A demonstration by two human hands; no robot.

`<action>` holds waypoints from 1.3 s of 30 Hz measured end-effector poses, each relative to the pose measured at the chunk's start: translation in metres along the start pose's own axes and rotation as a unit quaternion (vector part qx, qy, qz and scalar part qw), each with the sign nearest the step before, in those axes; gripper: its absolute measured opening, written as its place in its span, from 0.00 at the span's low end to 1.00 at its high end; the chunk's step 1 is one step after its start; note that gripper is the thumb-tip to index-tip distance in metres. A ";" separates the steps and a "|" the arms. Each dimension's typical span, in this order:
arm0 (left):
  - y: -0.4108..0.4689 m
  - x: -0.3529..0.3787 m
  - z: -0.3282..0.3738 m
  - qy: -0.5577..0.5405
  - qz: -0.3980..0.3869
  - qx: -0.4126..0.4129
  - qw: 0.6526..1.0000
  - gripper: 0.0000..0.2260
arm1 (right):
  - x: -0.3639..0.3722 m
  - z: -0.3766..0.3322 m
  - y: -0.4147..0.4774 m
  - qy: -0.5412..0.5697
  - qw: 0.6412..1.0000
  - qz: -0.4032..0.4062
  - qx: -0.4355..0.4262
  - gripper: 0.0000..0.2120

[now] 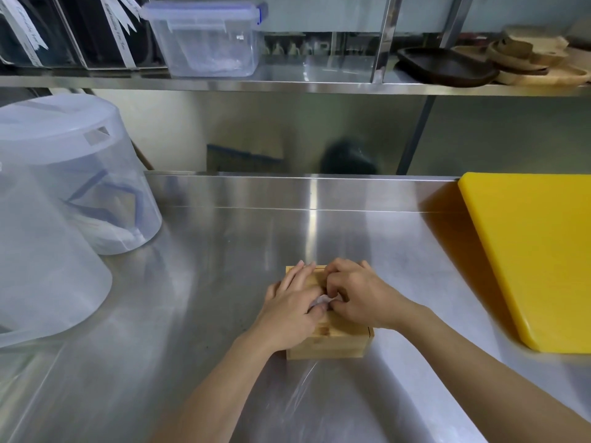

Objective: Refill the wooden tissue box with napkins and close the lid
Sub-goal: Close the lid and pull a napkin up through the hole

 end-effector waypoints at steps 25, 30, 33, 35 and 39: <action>-0.001 -0.032 -0.015 -0.284 0.099 -0.044 0.953 0.08 | -0.006 0.034 -0.014 0.285 0.952 0.047 0.102 0.02; -0.001 -0.024 -0.018 -0.248 0.075 -0.038 0.965 0.08 | -0.006 0.029 -0.013 0.306 0.946 0.041 0.100 0.11; -0.003 -0.026 -0.021 -0.269 0.091 -0.026 0.959 0.05 | -0.005 0.023 -0.012 0.280 0.955 0.036 0.094 0.06; -0.004 -0.026 -0.025 -0.285 0.104 -0.021 0.953 0.05 | -0.006 0.017 -0.009 0.271 0.958 0.042 0.086 0.04; -0.007 -0.026 -0.033 -0.320 0.119 -0.034 0.939 0.04 | -0.003 0.007 0.000 0.258 0.963 0.044 0.068 0.03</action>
Point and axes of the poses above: each hand's wrist, its own y-axis towards the middle knuckle, its own x-axis out of the palm, z = x × y, the point moved 8 cm from there along y, towards the middle knuckle, and after that the axes turned 11 degrees about y, right-handed, at the moved point
